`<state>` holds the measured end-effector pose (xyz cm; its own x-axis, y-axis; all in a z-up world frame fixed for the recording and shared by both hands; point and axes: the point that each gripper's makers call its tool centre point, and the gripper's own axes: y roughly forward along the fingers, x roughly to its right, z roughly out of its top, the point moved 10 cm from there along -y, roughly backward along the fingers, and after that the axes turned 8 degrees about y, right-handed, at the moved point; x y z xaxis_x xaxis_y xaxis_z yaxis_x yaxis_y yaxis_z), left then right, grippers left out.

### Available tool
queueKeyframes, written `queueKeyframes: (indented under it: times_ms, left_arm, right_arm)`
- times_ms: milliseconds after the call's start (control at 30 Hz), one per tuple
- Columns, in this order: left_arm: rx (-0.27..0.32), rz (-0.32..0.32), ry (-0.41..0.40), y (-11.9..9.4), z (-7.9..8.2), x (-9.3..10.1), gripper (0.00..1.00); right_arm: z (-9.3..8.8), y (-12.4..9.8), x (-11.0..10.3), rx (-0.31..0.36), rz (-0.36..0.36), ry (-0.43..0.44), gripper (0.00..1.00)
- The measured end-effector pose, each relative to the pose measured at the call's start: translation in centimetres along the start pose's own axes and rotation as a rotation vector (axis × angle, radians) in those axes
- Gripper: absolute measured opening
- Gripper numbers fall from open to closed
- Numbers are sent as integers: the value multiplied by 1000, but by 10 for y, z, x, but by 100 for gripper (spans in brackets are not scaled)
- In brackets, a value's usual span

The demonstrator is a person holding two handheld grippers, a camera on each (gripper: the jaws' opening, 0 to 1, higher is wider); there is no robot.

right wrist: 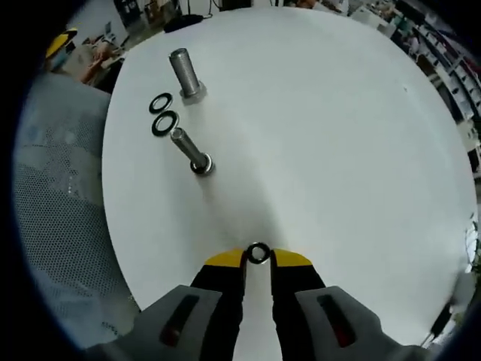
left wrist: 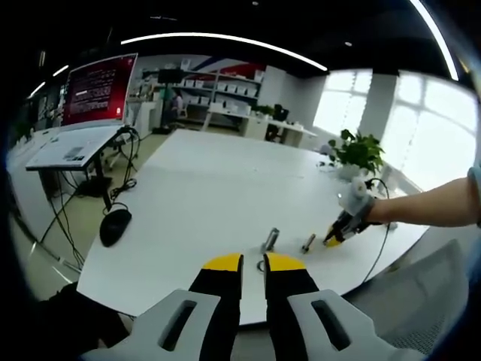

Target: Place the washer onto the threaded stud by aligning its center hole with the stud, sliding it down to the base, and recovering from edge contact or off-axis alignment until the washer reaches the visible bottom stop.

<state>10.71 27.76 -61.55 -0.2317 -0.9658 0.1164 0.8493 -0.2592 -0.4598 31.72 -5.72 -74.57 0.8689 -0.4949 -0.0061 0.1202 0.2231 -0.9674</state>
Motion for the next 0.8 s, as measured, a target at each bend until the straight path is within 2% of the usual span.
queueKeyframes:
  times_ms: [167,467,800]
  left_arm:
    - [-5,-3,-6,0,0,0,8]
    - [-4,-1,-9,0,0,0,8]
    - [-8,0,-10,0,-1,0,8]
  right_arm:
    - [0,-1,1,16,-11,13,14]
    - [5,-9,-5,40,16,17,14]
    - [27,-27,-16,129,20,3,14]
